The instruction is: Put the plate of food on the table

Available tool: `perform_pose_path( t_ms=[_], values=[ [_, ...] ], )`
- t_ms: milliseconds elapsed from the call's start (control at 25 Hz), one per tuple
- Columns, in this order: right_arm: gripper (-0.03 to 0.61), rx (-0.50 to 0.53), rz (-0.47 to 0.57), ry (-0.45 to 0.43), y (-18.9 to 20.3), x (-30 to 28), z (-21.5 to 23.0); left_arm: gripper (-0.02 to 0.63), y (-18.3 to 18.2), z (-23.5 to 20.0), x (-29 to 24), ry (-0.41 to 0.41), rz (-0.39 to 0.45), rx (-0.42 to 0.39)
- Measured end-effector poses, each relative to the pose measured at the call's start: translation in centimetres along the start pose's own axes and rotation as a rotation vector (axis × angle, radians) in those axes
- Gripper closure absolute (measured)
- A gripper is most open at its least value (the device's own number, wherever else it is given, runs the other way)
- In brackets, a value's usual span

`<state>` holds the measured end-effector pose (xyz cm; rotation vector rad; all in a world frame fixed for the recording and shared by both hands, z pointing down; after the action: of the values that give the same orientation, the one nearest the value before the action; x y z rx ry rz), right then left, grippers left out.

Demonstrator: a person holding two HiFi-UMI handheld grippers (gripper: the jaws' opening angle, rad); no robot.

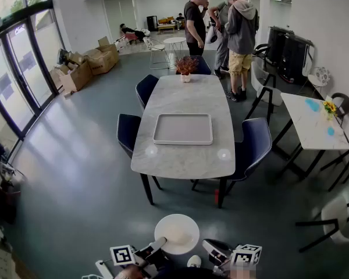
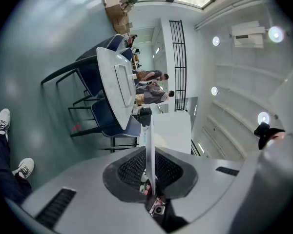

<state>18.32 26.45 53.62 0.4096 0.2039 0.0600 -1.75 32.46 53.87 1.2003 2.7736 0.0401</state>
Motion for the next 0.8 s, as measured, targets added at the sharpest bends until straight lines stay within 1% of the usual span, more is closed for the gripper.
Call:
perform_pose_path(
  t_ms=[80,200,320,440,640,800],
  values=[
    [0.569,-0.006,-0.007,0.016,0.0,0.0,-0.6,0.58,0.2,0.0,0.1,-0.002,0.0,-0.001],
    [0.569,0.012,-0.002,0.049,-0.1,0.4,-0.2,0.58,0.2,0.0,0.2,-0.006,0.003,0.004],
    [0.569,0.001,-0.008,0.021,0.0,0.1,-0.5,0.58,0.1,0.0,0.2,-0.01,0.004,0.004],
    [0.569,0.004,-0.013,0.037,-0.1,0.2,-0.5,0.58,0.2,-0.1,0.1,-0.005,0.005,0.005],
    [0.569,-0.005,0.017,-0.01,-0.2,0.2,-0.5,0.58,0.2,0.0,0.3,-0.013,0.01,0.0],
    [0.569,0.025,0.017,0.019,-1.0,0.5,-0.1,0.58,-0.2,0.3,0.2,-0.014,0.023,-0.002]
  ],
)
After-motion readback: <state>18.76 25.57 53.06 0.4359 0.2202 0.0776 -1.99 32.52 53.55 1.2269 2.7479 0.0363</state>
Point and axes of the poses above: the fingertips, and each gripper's own axes: x backward along the fingers, z to its right, y out of its underside, the point moved 4 cm from there along x, backward along the fingers, and after that the axes turned 10 degrees about -z, right-handed, at the moved point
